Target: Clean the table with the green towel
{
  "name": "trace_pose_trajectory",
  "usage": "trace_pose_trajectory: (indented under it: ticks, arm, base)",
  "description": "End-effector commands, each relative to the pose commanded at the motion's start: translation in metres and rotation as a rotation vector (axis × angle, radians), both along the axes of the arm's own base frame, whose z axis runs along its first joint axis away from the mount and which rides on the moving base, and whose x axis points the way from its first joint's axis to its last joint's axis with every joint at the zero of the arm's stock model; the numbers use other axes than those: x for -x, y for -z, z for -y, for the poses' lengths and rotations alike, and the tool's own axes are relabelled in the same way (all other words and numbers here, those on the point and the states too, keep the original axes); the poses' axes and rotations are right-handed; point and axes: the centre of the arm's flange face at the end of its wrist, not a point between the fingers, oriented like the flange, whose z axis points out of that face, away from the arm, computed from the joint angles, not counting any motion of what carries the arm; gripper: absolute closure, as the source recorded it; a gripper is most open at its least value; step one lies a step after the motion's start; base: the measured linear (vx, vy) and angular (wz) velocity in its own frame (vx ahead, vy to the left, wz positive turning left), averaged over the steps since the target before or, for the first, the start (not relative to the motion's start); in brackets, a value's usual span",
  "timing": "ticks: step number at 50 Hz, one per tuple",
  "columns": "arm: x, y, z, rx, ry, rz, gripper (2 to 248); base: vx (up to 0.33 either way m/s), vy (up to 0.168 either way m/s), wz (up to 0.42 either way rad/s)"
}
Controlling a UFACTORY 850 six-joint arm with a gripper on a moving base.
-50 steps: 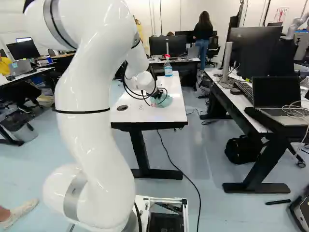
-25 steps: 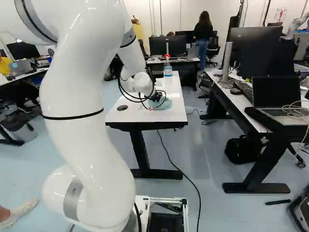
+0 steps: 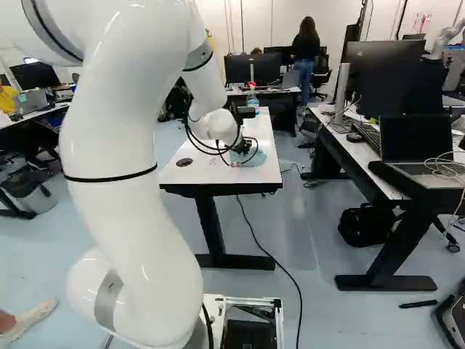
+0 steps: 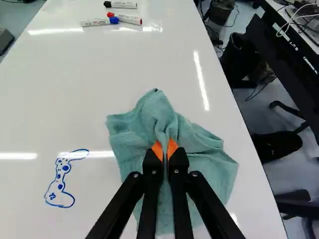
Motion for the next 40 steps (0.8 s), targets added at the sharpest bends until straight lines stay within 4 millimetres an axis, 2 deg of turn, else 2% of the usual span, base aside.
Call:
trace_pose_trajectory:
  ticks: [27, 40]
  arm:
    - [-0.036, 0.003, 0.039, 0.005, 0.053, 0.023, 220]
    - [-0.060, 0.006, 0.043, 0.009, 0.050, 0.039, 220]
  base:
    - [0.000, 0.000, 0.000]
    - [0.000, 0.000, 0.000]
